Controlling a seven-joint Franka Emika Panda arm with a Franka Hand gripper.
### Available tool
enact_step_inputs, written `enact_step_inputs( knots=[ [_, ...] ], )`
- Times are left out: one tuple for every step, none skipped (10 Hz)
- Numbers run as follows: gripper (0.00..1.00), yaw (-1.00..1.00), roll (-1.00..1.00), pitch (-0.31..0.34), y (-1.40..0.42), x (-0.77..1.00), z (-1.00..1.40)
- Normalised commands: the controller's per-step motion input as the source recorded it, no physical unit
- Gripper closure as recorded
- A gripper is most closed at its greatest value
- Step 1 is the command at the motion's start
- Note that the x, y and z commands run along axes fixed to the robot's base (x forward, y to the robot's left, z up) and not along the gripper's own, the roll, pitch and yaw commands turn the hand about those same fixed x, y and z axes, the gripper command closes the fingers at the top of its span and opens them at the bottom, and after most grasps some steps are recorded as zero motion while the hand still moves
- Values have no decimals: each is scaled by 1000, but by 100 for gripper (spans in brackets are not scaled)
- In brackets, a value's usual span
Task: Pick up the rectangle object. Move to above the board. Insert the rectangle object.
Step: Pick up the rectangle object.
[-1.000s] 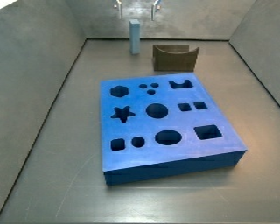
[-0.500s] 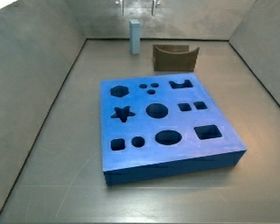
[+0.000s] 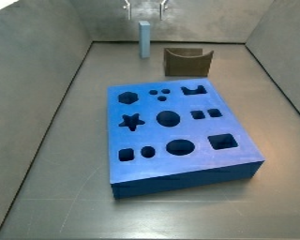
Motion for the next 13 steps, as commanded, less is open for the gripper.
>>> enact_step_inputs(
  knots=[
    [0, 0, 0, -406, -6, -200, -871],
    [0, 0, 0, -274, 0, -114, -391],
    [0, 0, 0, 0, 0, 0, -17],
    [0, 0, 0, -243, -86, -20, -637],
    [0, 0, 0, -300, -26, -83, -566],
    [0, 0, 0, -106, 0, -11, -117],
    [0, 0, 0, 0, 0, 0, -43],
    [0, 0, 0, -271, 0, -14, -500],
    [0, 0, 0, -354, -9, -106, -417],
    [100, 0, 0, 0, 0, 0, 0],
    [100, 0, 0, 0, 0, 0, 0],
    [100, 0, 0, 0, 0, 0, 0],
    [100, 0, 0, 0, 0, 0, 0]
  ],
)
